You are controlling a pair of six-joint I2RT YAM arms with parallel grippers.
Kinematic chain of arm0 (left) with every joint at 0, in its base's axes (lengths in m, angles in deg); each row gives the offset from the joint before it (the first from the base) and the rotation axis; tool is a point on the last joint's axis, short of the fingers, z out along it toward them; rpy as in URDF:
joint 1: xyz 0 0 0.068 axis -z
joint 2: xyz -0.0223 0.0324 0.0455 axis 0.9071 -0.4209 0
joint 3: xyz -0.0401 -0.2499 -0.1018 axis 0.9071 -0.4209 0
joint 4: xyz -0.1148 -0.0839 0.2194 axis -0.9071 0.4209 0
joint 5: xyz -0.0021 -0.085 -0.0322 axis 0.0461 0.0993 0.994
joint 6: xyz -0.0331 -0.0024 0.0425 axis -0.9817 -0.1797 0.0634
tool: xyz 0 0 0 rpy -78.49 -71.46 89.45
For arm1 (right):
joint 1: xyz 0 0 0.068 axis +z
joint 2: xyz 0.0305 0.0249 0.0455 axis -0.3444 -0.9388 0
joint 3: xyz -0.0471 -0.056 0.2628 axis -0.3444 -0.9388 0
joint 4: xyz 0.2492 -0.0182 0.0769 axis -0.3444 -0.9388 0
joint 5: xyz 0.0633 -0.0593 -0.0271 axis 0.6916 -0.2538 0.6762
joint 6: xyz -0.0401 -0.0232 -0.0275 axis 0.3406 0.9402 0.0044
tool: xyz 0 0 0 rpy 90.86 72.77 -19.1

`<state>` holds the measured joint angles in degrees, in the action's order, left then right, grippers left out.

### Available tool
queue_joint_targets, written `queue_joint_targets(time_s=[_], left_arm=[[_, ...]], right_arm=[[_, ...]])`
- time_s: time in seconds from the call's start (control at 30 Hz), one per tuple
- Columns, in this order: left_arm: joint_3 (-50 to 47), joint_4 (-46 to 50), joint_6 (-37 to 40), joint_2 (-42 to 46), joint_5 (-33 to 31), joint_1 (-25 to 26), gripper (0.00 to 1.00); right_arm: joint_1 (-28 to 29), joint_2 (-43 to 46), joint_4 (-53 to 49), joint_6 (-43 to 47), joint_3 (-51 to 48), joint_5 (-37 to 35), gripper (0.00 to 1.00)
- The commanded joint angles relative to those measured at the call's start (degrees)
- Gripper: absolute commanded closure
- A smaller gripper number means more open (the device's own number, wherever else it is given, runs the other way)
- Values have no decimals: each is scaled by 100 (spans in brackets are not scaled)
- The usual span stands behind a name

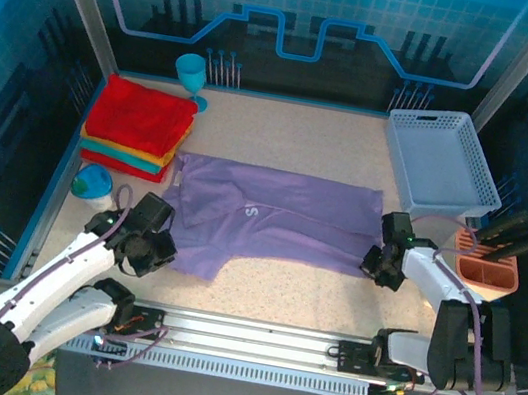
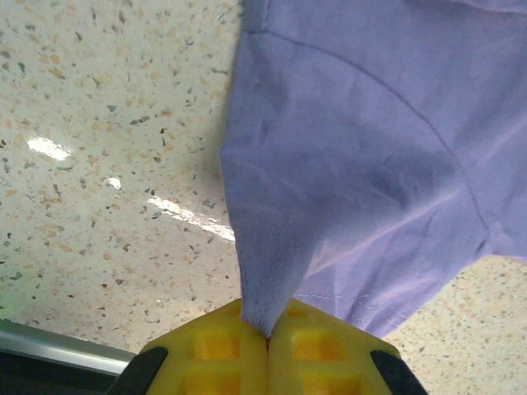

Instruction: Fold and stack the t-shirts

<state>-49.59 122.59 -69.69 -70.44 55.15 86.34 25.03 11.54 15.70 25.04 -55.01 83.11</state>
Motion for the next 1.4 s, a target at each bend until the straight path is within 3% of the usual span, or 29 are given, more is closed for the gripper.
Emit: queue_joint_targets(time_s=[0.0, 0.17, 0.5, 0.87, 1.37], left_arm=[[311, 347, 178, 23, -177, 45, 100], [685, 421, 320, -50, -212, 35, 100], [1935, 242, 1134, -856, 17, -500, 100], [3117, 12, 2024, -2014, 216, -1368, 100], [4387, -376, 2476, -3749, 149, -1622, 100]], right_arm=[[-62, 129, -62, 102, 127, 72, 90], [-66, 256, -345, 283, 379, 203, 100], [-187, 122, -670, 656, 946, 607, 100], [-605, -857, -752, 1052, 1984, 1137, 100], [-742, -2069, -360, 1221, 2602, 1125, 100]])
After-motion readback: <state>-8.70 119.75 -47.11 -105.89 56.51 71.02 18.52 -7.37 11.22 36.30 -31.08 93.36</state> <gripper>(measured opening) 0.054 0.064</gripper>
